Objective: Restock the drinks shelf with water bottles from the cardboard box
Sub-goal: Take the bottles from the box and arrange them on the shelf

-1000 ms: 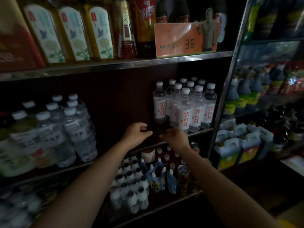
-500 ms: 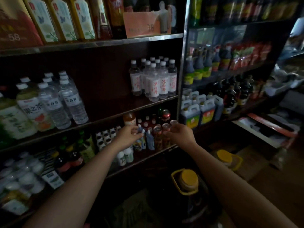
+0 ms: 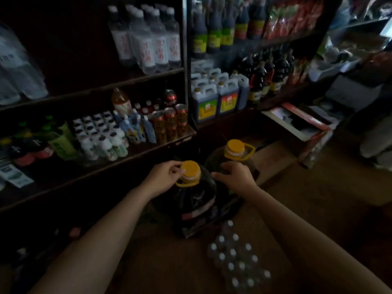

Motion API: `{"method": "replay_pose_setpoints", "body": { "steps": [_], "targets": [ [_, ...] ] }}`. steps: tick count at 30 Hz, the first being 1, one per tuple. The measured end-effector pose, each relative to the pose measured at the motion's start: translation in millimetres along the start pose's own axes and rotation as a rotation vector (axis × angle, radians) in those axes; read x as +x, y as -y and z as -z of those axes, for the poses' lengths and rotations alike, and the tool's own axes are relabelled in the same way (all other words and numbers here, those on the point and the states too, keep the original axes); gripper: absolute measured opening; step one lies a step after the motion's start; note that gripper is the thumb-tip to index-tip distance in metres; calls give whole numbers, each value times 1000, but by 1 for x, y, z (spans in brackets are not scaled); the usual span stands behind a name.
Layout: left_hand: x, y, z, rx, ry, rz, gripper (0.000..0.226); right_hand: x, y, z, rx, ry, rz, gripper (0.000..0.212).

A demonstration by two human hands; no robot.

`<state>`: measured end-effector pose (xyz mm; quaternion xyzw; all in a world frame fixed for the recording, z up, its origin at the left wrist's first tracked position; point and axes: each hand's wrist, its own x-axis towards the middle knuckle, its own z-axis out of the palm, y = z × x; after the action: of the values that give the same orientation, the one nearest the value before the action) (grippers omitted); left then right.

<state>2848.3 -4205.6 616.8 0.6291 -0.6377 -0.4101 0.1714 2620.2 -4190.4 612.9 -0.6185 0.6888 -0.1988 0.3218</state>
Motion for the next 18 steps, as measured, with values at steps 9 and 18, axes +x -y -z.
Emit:
{"method": "replay_pose_setpoints", "body": {
  "steps": [9, 18],
  "targets": [
    [21, 93, -168, 55, 140, 68, 43, -18, -161, -72, 4, 32, -135, 47],
    [133, 230, -341, 26, 244, 88, 47, 25, -335, -199, 36, -28, -223, 25]
  ]
}}
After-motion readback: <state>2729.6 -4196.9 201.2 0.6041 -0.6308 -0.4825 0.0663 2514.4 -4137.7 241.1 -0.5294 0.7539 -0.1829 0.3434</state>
